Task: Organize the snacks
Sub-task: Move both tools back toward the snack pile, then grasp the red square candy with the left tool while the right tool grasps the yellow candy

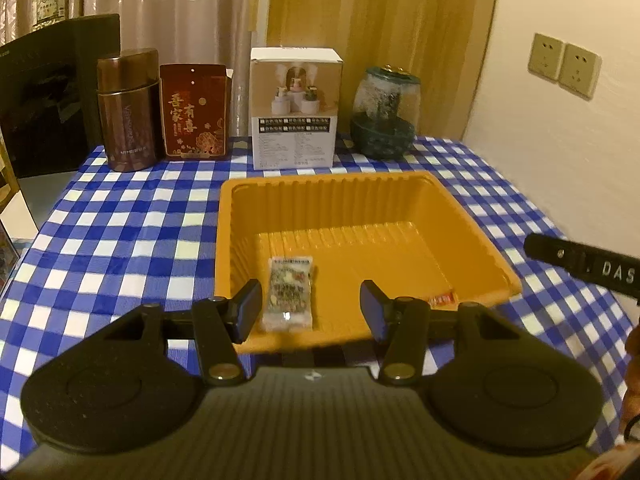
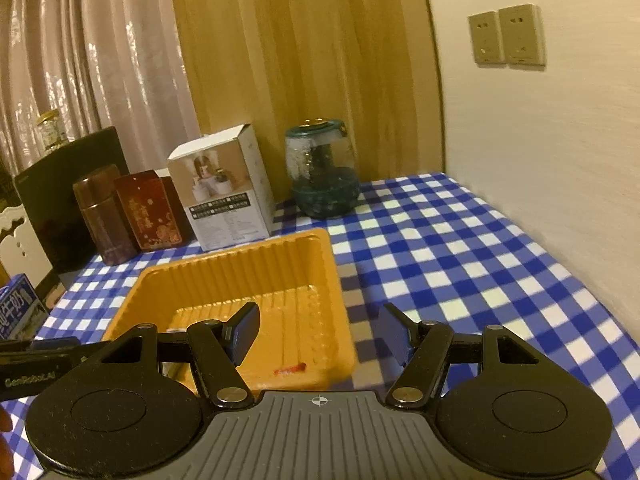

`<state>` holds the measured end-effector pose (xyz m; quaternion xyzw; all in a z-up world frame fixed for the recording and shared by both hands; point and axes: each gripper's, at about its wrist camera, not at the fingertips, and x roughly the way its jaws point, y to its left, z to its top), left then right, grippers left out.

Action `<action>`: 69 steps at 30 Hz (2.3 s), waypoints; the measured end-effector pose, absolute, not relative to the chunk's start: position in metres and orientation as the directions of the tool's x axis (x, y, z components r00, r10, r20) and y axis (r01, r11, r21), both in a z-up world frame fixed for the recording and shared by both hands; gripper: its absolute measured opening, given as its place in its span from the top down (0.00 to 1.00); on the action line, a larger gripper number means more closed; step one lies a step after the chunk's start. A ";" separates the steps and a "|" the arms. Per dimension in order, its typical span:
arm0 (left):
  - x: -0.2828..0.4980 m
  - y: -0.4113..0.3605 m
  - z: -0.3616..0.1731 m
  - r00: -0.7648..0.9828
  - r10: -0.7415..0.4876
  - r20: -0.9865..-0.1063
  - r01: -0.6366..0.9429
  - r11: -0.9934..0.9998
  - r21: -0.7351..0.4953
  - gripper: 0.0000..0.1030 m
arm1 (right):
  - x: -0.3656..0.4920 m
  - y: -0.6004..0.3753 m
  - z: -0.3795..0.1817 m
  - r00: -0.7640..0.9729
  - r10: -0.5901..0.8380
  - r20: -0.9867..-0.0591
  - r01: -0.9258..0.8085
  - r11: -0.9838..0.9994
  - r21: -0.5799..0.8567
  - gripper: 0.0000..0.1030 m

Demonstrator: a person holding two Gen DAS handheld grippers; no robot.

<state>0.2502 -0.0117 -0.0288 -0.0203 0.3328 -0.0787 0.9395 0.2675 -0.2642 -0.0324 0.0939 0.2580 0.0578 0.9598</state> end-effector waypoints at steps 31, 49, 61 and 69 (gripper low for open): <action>0.134 -0.020 -0.082 0.643 -0.228 -0.731 0.209 0.971 -0.118 0.60 | 0.151 -0.262 -0.085 0.740 0.139 -0.659 0.054 0.963 0.264 0.36; 0.146 -0.021 -0.092 0.642 -0.168 -0.748 0.192 0.980 -0.055 0.71 | 0.154 -0.234 -0.096 0.716 0.180 -0.675 -0.043 0.976 0.214 0.36; 0.146 -0.013 -0.096 0.640 -0.168 -0.750 0.181 0.981 -0.065 0.66 | 0.164 -0.202 -0.105 0.698 0.245 -0.673 -0.148 0.969 0.198 0.59; 0.148 -0.013 -0.097 0.650 -0.175 -0.739 0.169 0.982 -0.084 0.64 | 0.178 -0.190 -0.117 0.666 0.239 -0.707 -0.170 0.971 0.168 0.71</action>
